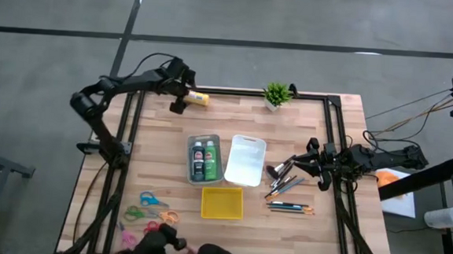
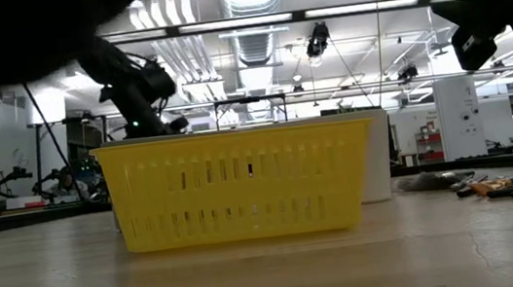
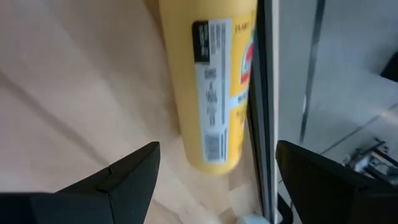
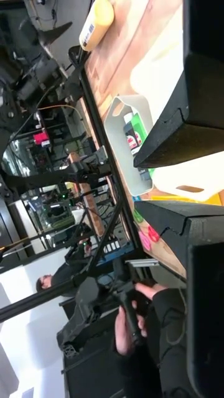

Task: Pick & Place Paint Supplies
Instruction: Put the yellow paint bottle into the gray bin

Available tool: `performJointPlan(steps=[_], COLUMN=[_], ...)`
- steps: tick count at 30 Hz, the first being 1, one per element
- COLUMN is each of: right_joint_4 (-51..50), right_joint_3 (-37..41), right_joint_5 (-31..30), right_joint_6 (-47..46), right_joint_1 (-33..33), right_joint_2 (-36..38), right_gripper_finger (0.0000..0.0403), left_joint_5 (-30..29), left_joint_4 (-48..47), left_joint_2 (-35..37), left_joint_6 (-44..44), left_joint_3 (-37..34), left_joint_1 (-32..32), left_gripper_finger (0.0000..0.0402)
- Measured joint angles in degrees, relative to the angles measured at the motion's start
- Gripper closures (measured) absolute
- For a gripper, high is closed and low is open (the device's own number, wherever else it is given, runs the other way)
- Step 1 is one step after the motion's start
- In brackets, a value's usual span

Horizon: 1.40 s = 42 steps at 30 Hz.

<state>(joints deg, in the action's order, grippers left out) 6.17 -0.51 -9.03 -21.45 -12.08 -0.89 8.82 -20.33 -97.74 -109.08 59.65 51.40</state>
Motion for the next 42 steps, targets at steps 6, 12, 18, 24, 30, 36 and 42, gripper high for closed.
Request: performJointPlan(steps=[6, 12, 18, 24, 30, 36, 42], right_joint_4=[0.0, 0.0, 0.0, 0.0, 0.0, 0.0, 0.0], right_joint_3=[0.0, 0.01, 0.01, 0.0, 0.0, 0.01, 0.01], right_joint_5=[0.0, 0.0, 0.01, 0.0, 0.02, 0.02, 0.02], right_joint_6=[0.0, 0.0, 0.0, 0.0, 0.0, 0.0, 0.0], right_joint_1=[0.0, 0.0, -0.01, -0.02, -0.02, -0.02, -0.02], right_joint_2=[-0.01, -0.03, -0.02, -0.02, -0.02, -0.02, -0.02], right_gripper_finger=[0.0309, 0.0309, 0.0309, 0.0309, 0.0309, 0.0309, 0.0309], left_joint_5=[1.04, 1.97, 1.73, 1.44, -2.25, -2.38, -1.83], left_joint_4=[-0.36, -0.61, -2.94, -4.94, -5.24, -5.41, -6.56], left_joint_2=[-4.27, -4.65, -4.65, -4.63, -4.65, -4.65, -4.65], left_joint_6=[1.22, 0.61, -0.17, -0.87, -0.25, 0.82, 0.63], left_joint_3=[2.28, 2.26, 2.21, 2.21, 2.19, 1.93, 1.82], left_joint_1=[1.74, 2.14, 2.43, 2.6, 2.71, 2.69, 2.71], left_gripper_finger=[0.0082, 0.0082, 0.0082, 0.0084, 0.0084, 0.0084, 0.0084])
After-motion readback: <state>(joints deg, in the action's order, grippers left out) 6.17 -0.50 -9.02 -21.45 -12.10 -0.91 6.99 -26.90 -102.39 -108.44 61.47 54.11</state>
